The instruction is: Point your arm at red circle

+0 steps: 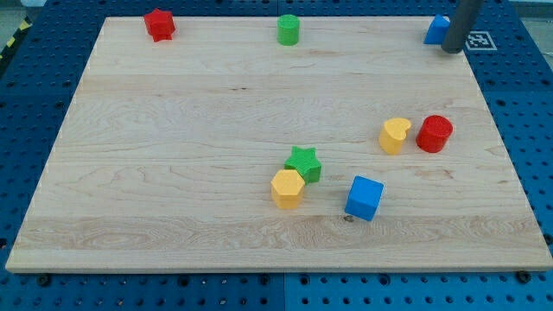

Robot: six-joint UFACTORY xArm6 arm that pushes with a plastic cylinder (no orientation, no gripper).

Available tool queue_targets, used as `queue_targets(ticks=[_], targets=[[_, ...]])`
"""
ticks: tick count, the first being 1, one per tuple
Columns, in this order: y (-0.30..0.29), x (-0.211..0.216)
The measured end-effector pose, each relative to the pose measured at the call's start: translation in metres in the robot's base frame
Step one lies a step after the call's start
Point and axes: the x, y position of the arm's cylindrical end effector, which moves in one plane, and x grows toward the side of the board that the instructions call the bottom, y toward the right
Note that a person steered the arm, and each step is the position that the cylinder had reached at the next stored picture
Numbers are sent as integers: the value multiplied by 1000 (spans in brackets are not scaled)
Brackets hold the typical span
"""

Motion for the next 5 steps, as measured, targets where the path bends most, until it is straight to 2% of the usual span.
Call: queue_targets(ticks=[1,2,3,5], targets=[[-49,39],[-81,47],[-81,55],[-51,112]])
